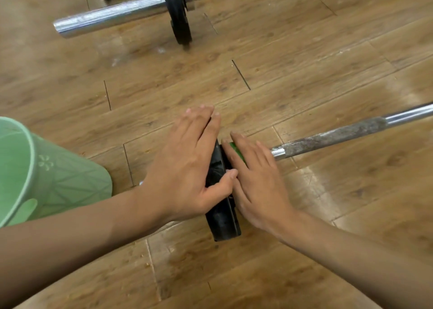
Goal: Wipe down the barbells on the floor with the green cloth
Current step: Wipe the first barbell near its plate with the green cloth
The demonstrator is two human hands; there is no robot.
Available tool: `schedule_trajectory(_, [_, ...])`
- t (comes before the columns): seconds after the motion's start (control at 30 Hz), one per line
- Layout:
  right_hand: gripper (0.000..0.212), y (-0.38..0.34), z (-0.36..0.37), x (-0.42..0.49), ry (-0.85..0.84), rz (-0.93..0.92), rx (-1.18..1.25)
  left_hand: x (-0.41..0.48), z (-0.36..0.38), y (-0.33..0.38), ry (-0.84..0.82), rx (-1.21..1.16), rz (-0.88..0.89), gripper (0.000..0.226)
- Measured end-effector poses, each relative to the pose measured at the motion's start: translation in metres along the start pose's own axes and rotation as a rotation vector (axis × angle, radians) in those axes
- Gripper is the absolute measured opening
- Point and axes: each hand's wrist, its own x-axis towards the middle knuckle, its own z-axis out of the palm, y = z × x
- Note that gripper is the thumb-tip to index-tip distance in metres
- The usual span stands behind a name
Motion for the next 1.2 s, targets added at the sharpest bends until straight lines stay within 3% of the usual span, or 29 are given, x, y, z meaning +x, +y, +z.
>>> schedule_trajectory(0.13, [0.059,-0.007,-0.013,0.055,-0.018,0.153,-0.008,0.004,0.000,0.004,0.003,0.013,0.004,0.087])
schedule_trajectory(0.23, [0.061,-0.011,-0.006,0.028,0.057,0.073,0.003,0.008,-0.003,-0.004,-0.023,0.002,0.031,0.085])
schedule_trajectory(0.37, [0.062,0.006,0.004,0.001,0.003,-0.049,-0.051,0.008,-0.001,-0.006,-0.004,-0.007,0.031,0.085])
schedule_trajectory(0.5, [0.054,0.007,-0.010,0.060,-0.044,0.169,-0.045,0.013,-0.001,-0.004,-0.011,0.018,0.028,0.086])
schedule_trajectory(0.67, [0.056,-0.003,0.004,0.005,0.088,0.009,-0.021,0.011,-0.006,-0.011,-0.039,0.049,0.038,0.088])
schedule_trajectory(0.73, [0.052,0.003,0.005,0.012,0.076,0.018,-0.019,0.011,-0.004,-0.005,-0.039,0.050,0.021,0.089])
schedule_trajectory(0.87, [0.044,0.001,-0.008,0.064,0.027,0.231,-0.091,0.017,-0.006,-0.003,-0.069,0.052,-0.012,0.091])
schedule_trajectory(0.97, [0.042,-0.007,0.002,0.032,0.140,0.119,-0.123,0.015,-0.011,-0.008,-0.073,0.044,-0.023,0.091])
schedule_trajectory(1.1, [0.047,0.005,0.002,0.017,0.036,0.078,-0.124,0.009,-0.003,0.002,-0.042,0.054,-0.011,0.090])
schedule_trajectory(1.2, [0.040,0.001,-0.014,0.057,-0.118,0.198,-0.108,0.008,-0.003,0.008,-0.044,0.100,-0.013,0.092])
